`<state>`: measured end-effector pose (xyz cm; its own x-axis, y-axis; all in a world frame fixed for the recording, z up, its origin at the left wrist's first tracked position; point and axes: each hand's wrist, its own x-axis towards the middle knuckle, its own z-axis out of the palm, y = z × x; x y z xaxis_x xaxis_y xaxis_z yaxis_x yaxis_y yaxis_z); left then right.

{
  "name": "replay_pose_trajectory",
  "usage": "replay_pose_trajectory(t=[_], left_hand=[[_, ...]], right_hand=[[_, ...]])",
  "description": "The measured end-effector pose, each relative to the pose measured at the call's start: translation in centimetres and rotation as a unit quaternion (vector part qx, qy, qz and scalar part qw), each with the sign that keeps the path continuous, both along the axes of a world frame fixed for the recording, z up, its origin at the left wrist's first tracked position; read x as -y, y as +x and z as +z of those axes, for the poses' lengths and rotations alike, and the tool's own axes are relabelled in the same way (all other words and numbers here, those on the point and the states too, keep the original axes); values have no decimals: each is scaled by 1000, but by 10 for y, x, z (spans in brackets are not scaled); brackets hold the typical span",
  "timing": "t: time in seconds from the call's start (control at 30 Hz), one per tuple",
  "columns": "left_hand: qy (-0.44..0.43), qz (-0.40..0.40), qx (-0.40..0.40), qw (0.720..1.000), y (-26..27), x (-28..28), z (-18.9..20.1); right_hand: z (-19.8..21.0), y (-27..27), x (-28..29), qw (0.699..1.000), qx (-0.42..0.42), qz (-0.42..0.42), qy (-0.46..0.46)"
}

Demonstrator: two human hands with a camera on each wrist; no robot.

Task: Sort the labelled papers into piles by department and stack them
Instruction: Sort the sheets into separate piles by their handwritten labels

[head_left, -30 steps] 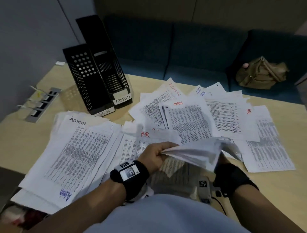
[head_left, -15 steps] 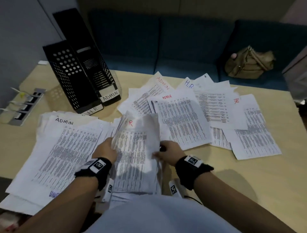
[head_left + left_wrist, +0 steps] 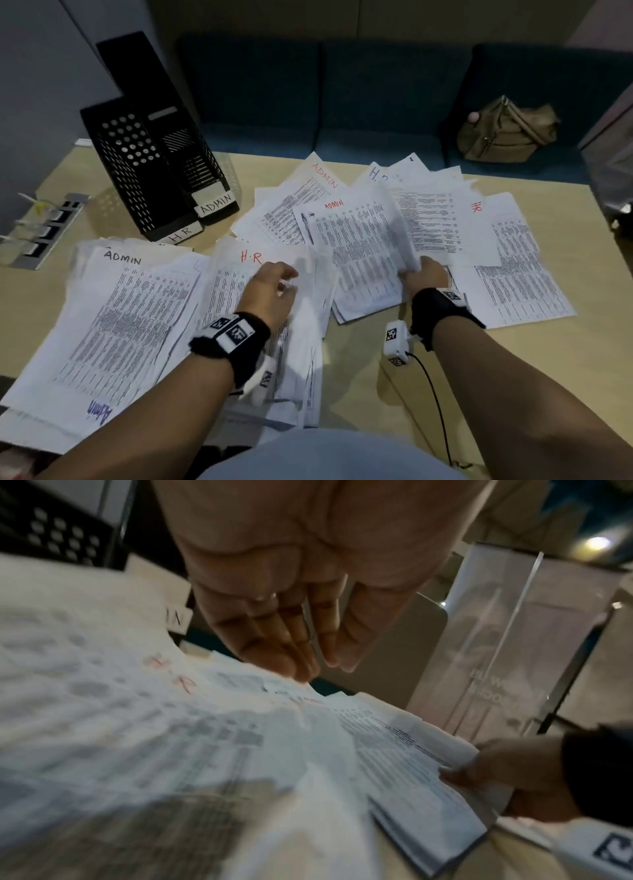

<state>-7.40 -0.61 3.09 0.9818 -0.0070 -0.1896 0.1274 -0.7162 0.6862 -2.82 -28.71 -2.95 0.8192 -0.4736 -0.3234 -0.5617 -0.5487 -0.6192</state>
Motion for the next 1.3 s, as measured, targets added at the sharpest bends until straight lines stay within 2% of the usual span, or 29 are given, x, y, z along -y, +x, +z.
replay_pose_trajectory(t=[0.07, 0.17, 0.3, 0.4, 0.5, 0.57, 0.63, 0.7, 0.77, 0.8, 0.93, 1.03, 1.13, 1.2, 1.3], left_hand=[[-76, 13, -31, 997, 9, 20, -5], [-165, 74, -56, 982, 33, 40, -19], [-211, 151, -87, 962, 78, 51, -32], [-202, 155, -132, 958, 111, 61, -45], [-188, 133, -204, 952, 139, 77, -76], [-210, 137, -227, 941, 134, 96, -59], [-193, 134, -219, 947, 128, 110, -52], [-131, 108, -191, 967, 121, 114, -51], [-116, 110, -150, 976, 115, 113, -53], [-136, 120, -136, 974, 111, 112, -53], [-218, 148, -128, 956, 103, 106, -47], [-219, 168, -110, 955, 105, 97, -48], [-196, 200, -83, 956, 107, 83, -50], [-156, 197, -72, 965, 108, 74, -53], [-161, 168, -90, 968, 108, 68, -53]], right_hand=[[2, -10, 6, 997, 48, -57, 13], [6, -26, 20, 988, 79, -132, 21], [3, -46, 43, 990, 77, -115, 4], [0, -57, 59, 994, 65, -84, -33], [-3, -66, 61, 992, 61, -98, 51], [-6, -70, 56, 990, 60, -64, 109], [-10, -72, 54, 990, 37, -3, 134], [-11, -73, 55, 990, 29, 39, 129], [-6, -72, 57, 987, 60, 40, 141], [-3, -71, 57, 986, 74, 35, 145], [4, -53, 60, 981, 98, -17, 165], [2, -38, 61, 986, 116, -46, 107], [-5, -34, 68, 978, 125, -143, 82], [-10, -36, 72, 965, 142, -187, 119], [-9, -39, 73, 942, 173, -210, 198]])
